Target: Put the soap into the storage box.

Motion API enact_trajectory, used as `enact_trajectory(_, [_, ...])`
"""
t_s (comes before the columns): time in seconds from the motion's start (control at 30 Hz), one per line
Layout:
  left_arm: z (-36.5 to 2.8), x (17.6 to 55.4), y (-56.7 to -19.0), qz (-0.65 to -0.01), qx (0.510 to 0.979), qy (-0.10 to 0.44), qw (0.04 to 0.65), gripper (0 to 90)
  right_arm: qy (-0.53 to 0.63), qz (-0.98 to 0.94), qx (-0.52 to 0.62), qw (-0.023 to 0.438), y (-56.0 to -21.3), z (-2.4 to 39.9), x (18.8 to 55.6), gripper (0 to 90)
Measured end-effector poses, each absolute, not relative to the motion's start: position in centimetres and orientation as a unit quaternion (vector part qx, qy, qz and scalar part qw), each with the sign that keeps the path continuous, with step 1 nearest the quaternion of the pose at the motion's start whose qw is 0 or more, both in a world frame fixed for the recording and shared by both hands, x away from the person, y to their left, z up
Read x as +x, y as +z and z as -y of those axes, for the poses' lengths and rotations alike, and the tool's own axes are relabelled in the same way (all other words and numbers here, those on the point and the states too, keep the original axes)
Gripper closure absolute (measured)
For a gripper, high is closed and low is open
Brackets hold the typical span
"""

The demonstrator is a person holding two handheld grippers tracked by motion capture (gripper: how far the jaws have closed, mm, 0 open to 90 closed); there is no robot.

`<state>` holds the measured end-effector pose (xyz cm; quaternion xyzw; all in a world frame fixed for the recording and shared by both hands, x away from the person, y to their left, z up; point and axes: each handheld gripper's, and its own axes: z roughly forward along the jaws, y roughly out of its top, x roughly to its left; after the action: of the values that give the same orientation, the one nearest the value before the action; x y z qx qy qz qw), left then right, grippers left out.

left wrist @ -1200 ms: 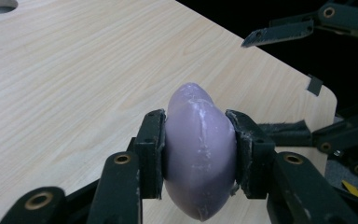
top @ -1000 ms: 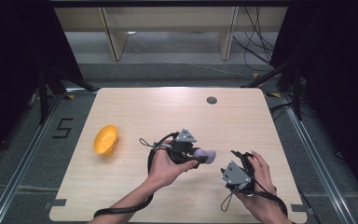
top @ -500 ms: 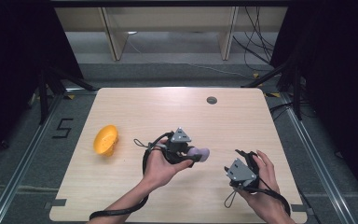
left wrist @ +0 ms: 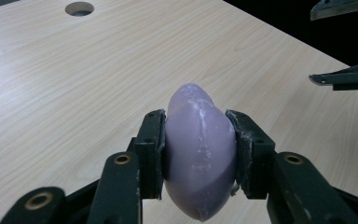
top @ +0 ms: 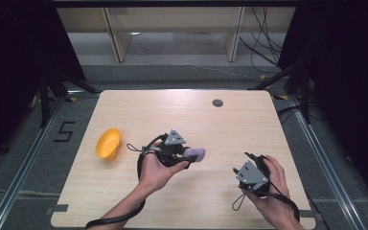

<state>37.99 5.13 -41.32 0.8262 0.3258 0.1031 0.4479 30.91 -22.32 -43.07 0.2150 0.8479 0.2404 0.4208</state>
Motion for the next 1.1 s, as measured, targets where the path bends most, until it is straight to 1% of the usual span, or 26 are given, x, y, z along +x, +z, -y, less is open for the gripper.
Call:
enact_trajectory(0.17, [-6.0,37.9,-41.2,-0.335,0.823,0.108,0.446,58.8,0.238,-0.851,0.228,0.409,-43.2,22.5,30.9,39.4])
enact_trajectory(0.2, [-6.1,37.8,-41.1,-0.342,0.822,0.111,0.442,58.8,0.241,-0.847,0.229,0.414,-43.2,22.5,30.9,39.5])
enact_trajectory(0.57, [-8.2,37.5,-40.9,-0.352,0.817,0.122,0.439,58.9,0.240,-0.849,0.230,0.412,-43.2,22.7,31.0,39.1])
enact_trajectory(0.7, [-9.0,37.4,-40.8,-0.357,0.812,0.118,0.447,58.8,0.240,-0.848,0.235,0.410,-43.3,22.7,30.9,38.9])
enact_trajectory(0.8, [-9.6,37.3,-40.6,-0.354,0.812,0.126,0.446,58.8,0.240,-0.848,0.235,0.410,-43.3,22.8,30.9,39.0])
enact_trajectory(1.1, [-11.2,37.4,-40.8,-0.373,0.804,0.133,0.444,58.8,0.239,-0.847,0.236,0.411,-43.3,22.7,30.9,39.1])
